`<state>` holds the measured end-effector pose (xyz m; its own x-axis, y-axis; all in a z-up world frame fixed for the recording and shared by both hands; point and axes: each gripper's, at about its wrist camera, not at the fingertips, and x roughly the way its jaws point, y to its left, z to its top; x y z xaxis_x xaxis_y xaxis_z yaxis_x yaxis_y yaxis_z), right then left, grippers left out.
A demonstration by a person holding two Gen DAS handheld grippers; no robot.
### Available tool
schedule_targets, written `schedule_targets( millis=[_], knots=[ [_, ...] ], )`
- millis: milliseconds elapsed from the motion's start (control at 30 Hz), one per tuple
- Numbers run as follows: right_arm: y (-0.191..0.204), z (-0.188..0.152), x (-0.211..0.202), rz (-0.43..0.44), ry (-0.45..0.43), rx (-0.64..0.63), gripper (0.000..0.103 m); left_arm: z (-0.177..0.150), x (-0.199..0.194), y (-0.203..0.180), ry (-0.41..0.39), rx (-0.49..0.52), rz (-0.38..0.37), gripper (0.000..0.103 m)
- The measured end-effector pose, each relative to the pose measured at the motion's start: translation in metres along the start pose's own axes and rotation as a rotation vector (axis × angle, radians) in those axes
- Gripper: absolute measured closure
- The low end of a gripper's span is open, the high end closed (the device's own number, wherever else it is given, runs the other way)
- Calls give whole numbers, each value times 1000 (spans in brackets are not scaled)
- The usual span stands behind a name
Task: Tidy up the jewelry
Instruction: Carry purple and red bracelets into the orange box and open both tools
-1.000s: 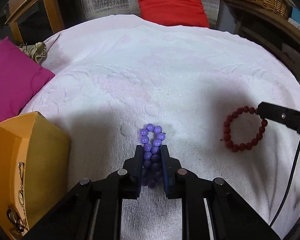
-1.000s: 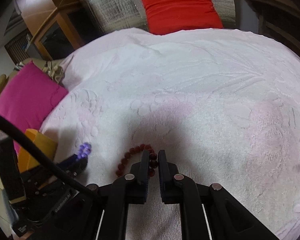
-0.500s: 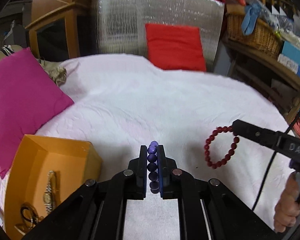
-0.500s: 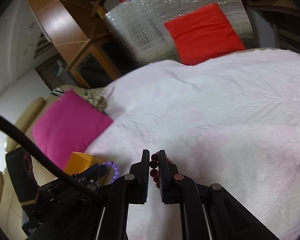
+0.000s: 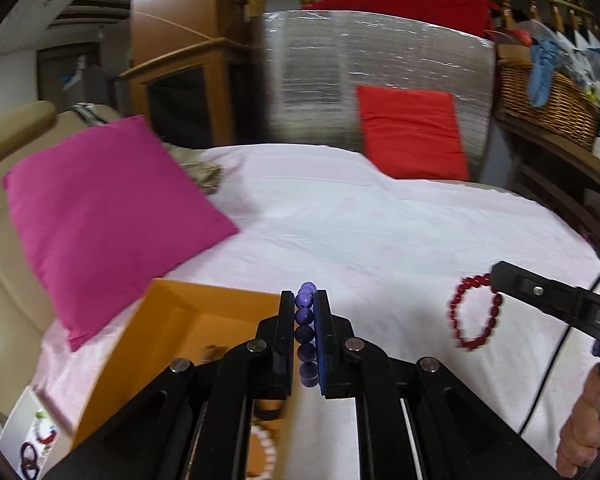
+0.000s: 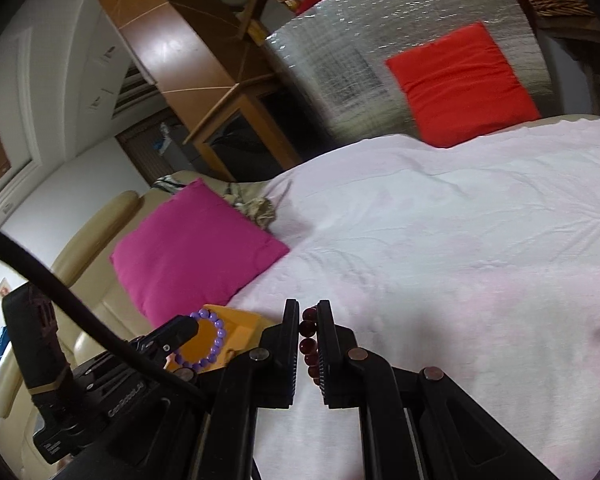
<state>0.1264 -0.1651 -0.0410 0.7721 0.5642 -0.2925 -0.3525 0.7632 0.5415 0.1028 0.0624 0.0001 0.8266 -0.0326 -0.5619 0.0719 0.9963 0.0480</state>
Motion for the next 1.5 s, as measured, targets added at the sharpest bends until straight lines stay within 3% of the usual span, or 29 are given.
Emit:
schedule_targets(
  millis=[300, 667, 1500],
  knots=[
    [58, -17, 28, 120, 25, -47, 93, -15, -11, 57, 0, -45, 117, 94],
    [111, -46, 61, 221, 90, -94, 93, -23, -9, 93, 22, -75, 201, 94],
    [143, -85, 76, 286, 203, -161, 94, -38, 14, 128, 108, -108, 330, 94]
  ],
)
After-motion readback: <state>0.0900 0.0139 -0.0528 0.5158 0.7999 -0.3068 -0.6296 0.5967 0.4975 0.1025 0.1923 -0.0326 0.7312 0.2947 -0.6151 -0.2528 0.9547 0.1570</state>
